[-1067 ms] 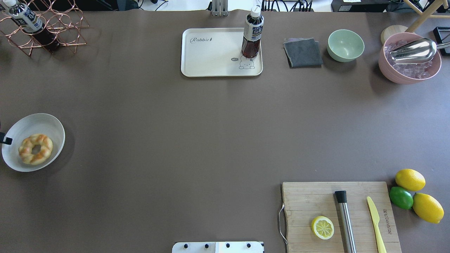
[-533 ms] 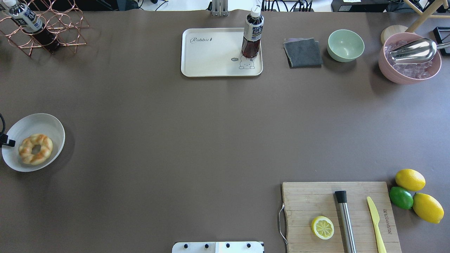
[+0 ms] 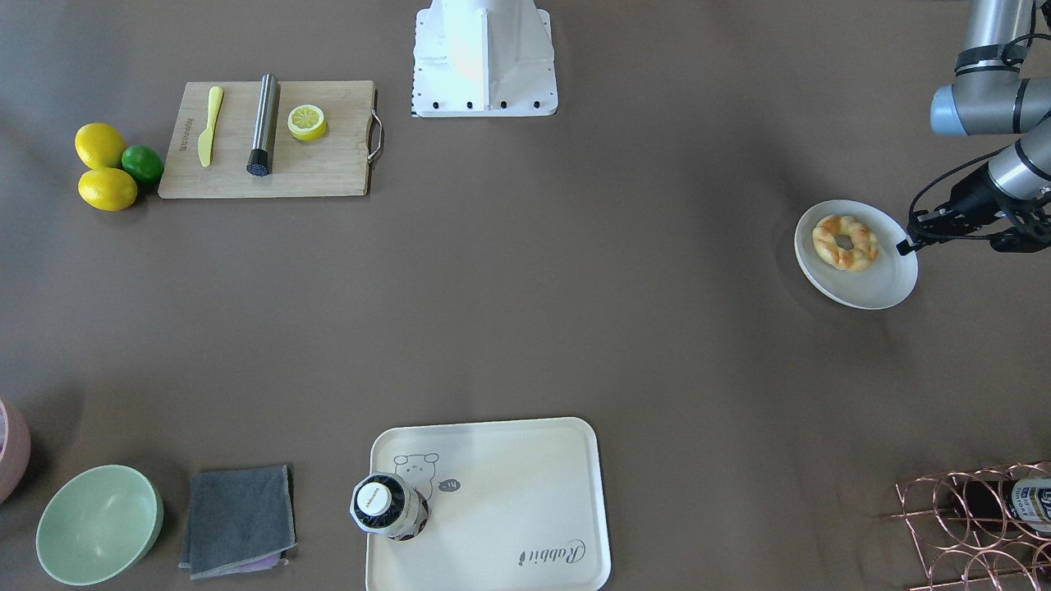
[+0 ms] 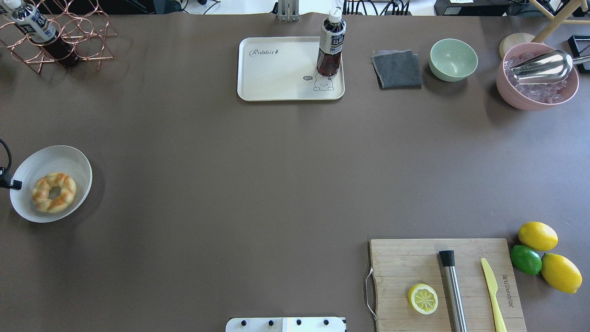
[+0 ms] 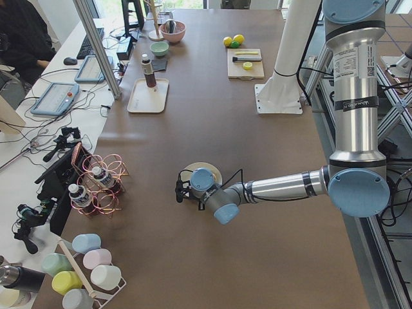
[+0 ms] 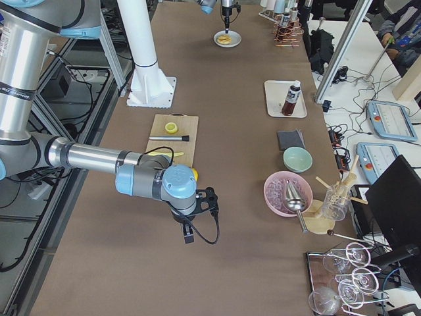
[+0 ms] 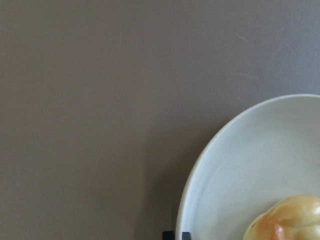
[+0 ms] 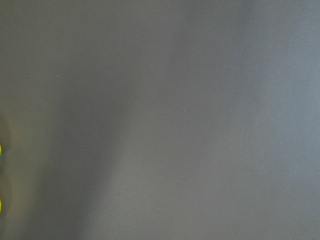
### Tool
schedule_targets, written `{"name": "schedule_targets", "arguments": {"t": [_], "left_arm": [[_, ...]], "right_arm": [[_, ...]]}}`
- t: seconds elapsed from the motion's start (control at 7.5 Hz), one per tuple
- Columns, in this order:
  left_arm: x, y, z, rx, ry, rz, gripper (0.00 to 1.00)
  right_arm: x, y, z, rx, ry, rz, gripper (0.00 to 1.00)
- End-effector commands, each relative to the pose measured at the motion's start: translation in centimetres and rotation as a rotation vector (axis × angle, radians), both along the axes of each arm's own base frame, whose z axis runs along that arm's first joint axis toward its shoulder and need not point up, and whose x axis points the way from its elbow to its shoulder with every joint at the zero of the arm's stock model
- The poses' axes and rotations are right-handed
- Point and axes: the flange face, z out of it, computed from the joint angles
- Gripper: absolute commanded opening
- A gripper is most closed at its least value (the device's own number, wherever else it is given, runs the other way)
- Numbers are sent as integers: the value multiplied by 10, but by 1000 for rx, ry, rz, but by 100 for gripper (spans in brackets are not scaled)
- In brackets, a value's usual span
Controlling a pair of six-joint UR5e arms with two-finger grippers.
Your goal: Place donut on tray
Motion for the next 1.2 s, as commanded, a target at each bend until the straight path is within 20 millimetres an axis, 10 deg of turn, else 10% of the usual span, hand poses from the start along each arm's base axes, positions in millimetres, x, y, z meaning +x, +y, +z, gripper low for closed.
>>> {"name": "schedule_targets", "arguments": {"t": [0.0, 0.27, 0.53, 1.07], "left_arm": [[13, -16, -31, -57, 73, -4, 0], [34, -54, -83, -155, 162, -53, 0], [72, -117, -183, -287, 278, -159, 0], [225, -199, -336, -325, 197, -313, 0]], "right_arm": [[0, -1, -1, 2, 0, 0, 99], [0, -1, -1, 4, 0, 0, 99], [0, 5, 1, 13, 1, 0, 99], [-1, 10, 6, 11, 1, 3, 99]]}}
